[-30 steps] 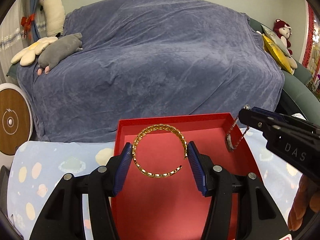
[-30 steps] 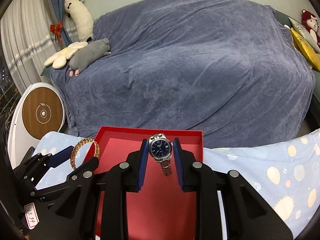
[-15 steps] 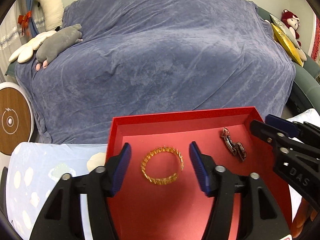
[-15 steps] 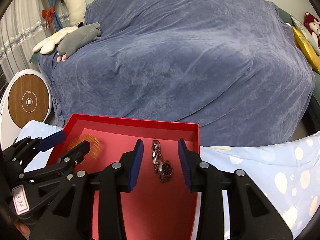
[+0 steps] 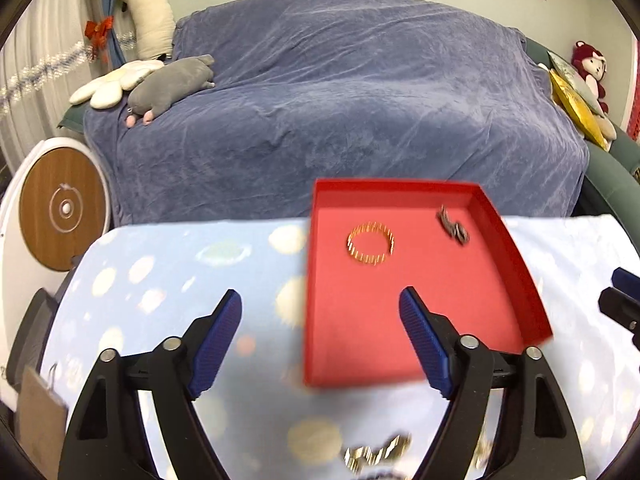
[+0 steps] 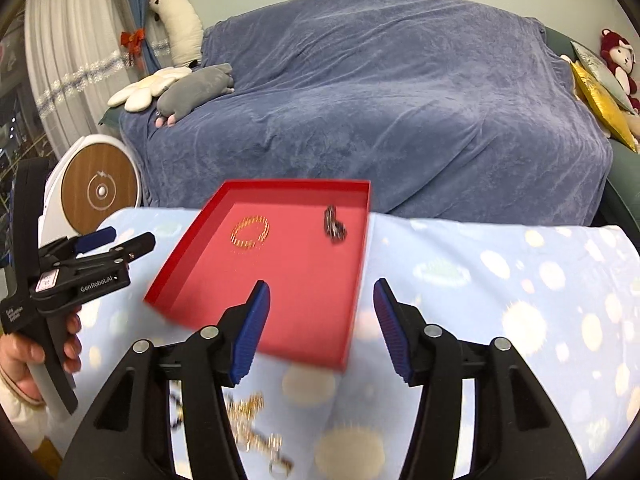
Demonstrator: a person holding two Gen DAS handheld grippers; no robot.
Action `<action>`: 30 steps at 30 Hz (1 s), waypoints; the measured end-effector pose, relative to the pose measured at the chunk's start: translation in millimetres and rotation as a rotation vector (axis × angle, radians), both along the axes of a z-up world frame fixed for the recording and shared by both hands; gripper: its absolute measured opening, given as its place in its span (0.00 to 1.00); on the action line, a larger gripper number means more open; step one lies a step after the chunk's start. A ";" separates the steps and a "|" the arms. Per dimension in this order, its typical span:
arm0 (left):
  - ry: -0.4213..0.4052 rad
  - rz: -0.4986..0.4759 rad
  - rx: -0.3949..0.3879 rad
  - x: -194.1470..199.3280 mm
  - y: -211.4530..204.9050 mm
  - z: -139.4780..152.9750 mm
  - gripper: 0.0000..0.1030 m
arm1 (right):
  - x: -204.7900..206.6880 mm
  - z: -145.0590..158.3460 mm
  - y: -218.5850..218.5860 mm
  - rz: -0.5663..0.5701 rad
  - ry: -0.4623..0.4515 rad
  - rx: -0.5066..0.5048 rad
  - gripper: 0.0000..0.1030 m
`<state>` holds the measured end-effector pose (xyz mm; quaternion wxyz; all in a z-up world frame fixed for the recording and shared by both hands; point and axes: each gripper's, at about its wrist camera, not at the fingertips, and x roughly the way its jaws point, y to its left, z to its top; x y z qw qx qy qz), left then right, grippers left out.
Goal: Organize jewelry
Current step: 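Carry the bangle and watch into the red box and open both tools, then move the right tool to the pearl necklace and close on it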
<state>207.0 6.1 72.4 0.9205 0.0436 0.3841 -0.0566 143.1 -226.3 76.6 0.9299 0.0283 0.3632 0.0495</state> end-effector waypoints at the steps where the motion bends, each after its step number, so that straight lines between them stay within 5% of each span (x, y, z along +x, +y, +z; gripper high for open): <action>1: 0.009 -0.003 -0.002 -13.3 4.0 -2.3 0.79 | -14.3 -0.5 3.0 0.000 -0.004 -0.009 0.52; 11: 0.148 0.017 0.005 -109.4 19.2 -61.6 0.80 | -91.2 -47.6 24.8 0.030 0.079 0.027 0.53; 17: 0.160 -0.033 0.059 -129.1 13.8 -88.9 0.80 | -86.7 -79.6 39.9 0.097 0.126 -0.011 0.53; 30: 0.208 -0.037 0.001 -123.2 22.6 -102.7 0.80 | -42.3 -113.7 58.6 0.147 0.177 -0.007 0.44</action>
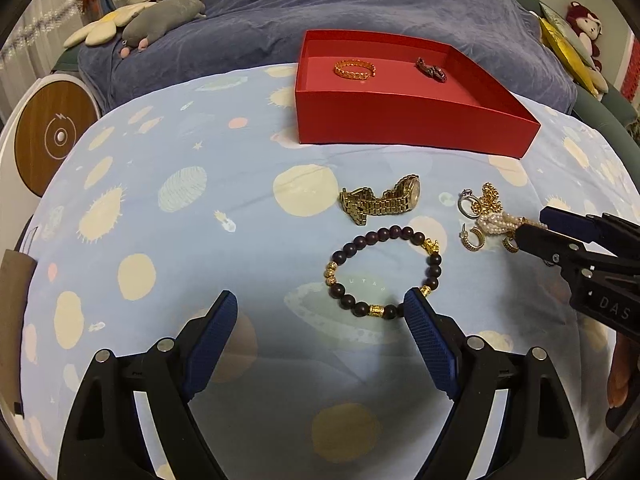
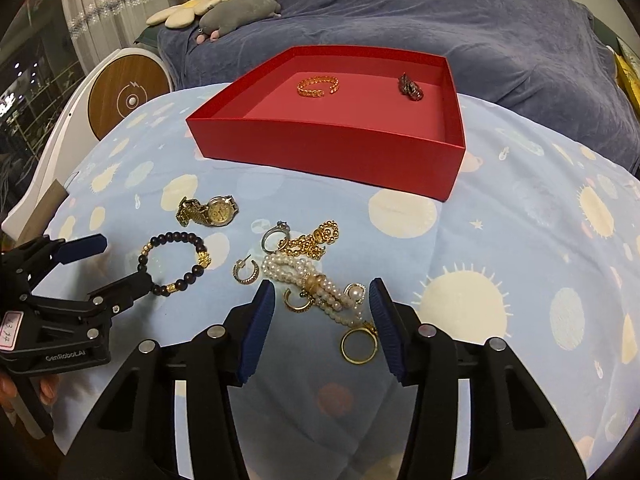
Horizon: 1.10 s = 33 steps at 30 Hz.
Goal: Organize jewelry
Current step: 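Move the right tool to the pearl necklace and close on it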
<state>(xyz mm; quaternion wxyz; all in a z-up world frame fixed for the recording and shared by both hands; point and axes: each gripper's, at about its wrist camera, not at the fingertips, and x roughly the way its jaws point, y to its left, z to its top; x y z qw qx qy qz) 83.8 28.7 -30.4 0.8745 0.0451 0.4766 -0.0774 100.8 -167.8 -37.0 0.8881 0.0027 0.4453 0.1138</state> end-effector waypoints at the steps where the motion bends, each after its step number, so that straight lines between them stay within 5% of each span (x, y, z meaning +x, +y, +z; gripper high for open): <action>1: 0.004 0.003 -0.005 0.2 1.7 -1.1 0.80 | 2.6 -0.8 0.1 -0.001 0.002 0.004 0.43; 7: 0.014 0.013 -0.031 -0.5 12.1 -3.0 0.80 | 9.7 -7.9 5.5 -0.006 0.017 -0.019 0.39; 13: 0.016 0.020 -0.056 1.3 15.6 -2.6 0.80 | 0.3 -5.2 13.2 0.023 0.021 -0.036 0.20; 26: 0.015 -0.027 -0.112 7.4 -7.6 -1.3 0.80 | -14.7 21.1 -5.1 0.003 -0.027 0.031 0.20; 33: 0.007 -0.014 -0.080 14.2 -16.9 -4.7 0.80 | -17.7 21.9 -12.6 -0.013 -0.024 0.041 0.19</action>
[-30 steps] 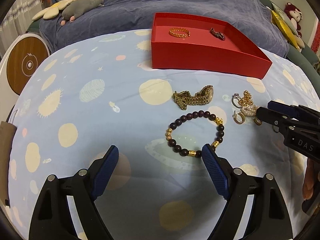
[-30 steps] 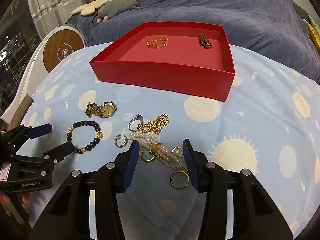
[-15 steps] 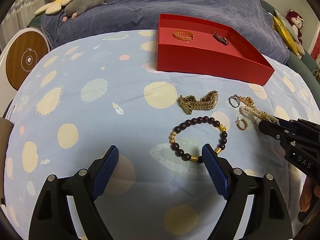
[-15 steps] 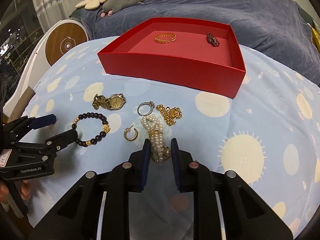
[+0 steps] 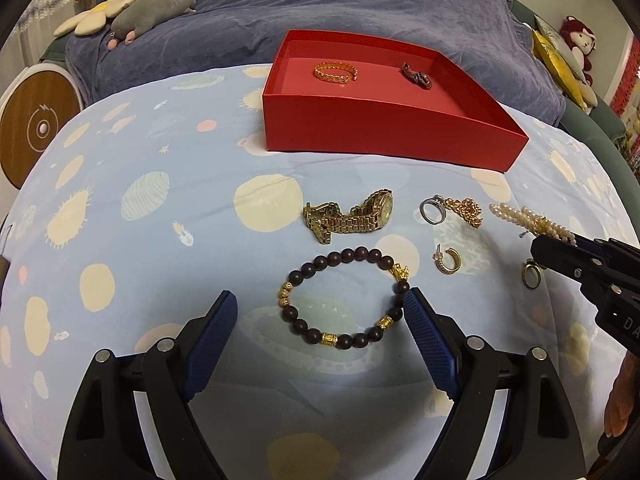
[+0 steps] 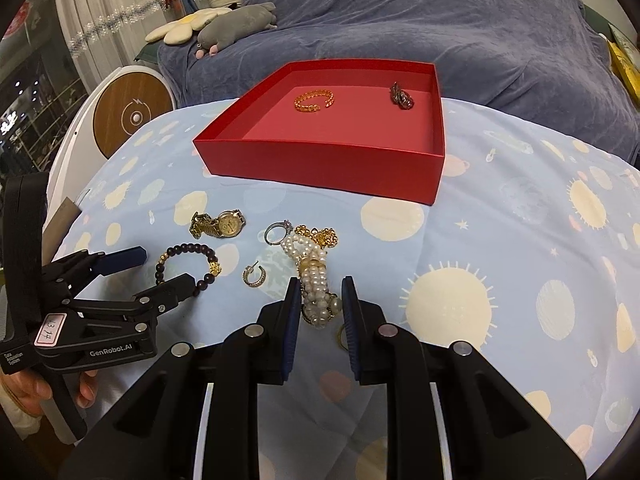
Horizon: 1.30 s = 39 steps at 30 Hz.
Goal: Organize jewelry
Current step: 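Close the left tool on the gold wristwatch while the right tool holds the pearls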
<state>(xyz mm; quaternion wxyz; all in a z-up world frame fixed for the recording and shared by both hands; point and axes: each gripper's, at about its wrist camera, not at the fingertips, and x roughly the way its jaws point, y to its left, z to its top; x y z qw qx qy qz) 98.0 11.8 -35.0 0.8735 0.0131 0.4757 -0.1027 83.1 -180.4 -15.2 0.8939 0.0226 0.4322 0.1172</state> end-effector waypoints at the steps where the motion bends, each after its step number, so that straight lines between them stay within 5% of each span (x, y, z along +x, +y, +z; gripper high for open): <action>1: 0.002 0.005 -0.005 1.0 0.9 -0.7 0.80 | -0.6 0.6 -0.8 0.000 -0.001 0.002 0.19; 21: -0.021 0.017 -0.031 40.2 -22.1 -1.5 0.79 | 1.4 2.4 -10.7 -0.021 0.003 0.030 0.19; 33: -0.056 -0.017 -0.022 46.6 -30.8 -1.1 0.31 | 0.4 1.6 -20.7 -0.041 0.011 0.038 0.19; 39: -0.056 -0.031 -0.025 42.9 -31.0 -0.5 0.18 | 0.7 1.9 -20.4 -0.035 0.010 0.036 0.19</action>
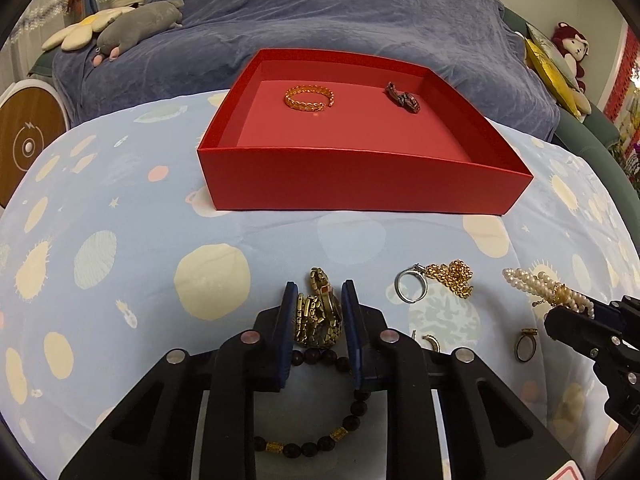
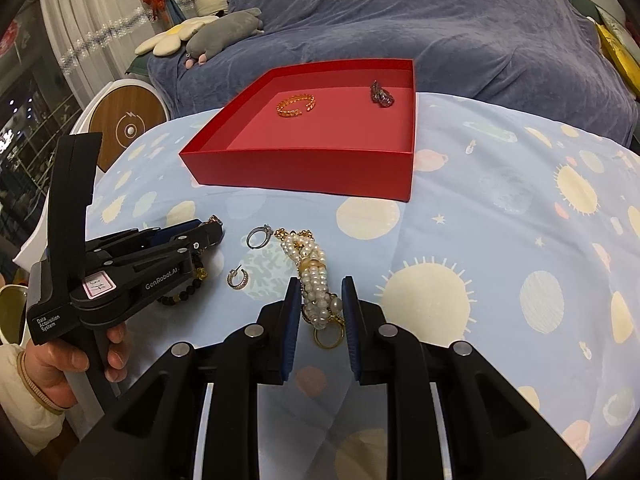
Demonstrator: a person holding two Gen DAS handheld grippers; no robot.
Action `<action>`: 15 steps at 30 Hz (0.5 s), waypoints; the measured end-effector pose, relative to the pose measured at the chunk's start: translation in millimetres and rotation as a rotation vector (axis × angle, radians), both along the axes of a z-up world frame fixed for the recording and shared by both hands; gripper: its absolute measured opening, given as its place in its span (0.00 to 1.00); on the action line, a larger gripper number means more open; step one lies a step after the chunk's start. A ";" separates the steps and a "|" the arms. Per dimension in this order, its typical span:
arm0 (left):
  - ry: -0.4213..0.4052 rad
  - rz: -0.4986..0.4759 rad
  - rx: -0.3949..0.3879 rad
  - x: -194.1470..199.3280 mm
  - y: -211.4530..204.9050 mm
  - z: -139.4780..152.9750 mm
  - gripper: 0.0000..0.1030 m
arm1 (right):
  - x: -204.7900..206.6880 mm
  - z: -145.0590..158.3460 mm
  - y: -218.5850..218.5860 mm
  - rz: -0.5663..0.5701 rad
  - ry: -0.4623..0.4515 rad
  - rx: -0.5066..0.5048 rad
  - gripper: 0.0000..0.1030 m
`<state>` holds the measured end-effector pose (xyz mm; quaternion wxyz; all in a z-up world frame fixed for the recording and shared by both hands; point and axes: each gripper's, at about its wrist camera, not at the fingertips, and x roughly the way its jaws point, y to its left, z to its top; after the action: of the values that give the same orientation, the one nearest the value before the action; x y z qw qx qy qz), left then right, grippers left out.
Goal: Organize jewelry
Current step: 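Close the left tool on the gold wristwatch while the right tool holds the pearls, then carry the gold watch and pearl necklace into the red box and open both tools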
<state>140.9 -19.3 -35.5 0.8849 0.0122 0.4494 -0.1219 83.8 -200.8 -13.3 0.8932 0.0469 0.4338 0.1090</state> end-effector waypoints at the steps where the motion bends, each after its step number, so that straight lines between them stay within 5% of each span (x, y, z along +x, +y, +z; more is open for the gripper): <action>1: -0.001 0.000 0.003 -0.9 0.3 0.3 0.18 | 0.0 0.2 0.8 0.002 0.000 -0.001 0.19; 15: -0.036 -0.019 -0.048 -24.2 15.4 32.0 0.17 | -0.3 11.8 10.4 0.015 -0.033 0.003 0.19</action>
<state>116.7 -3.9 -3.5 0.8918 -0.0024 0.4301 -0.1407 83.5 -190.4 -1.5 0.8993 0.0433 0.4190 0.1174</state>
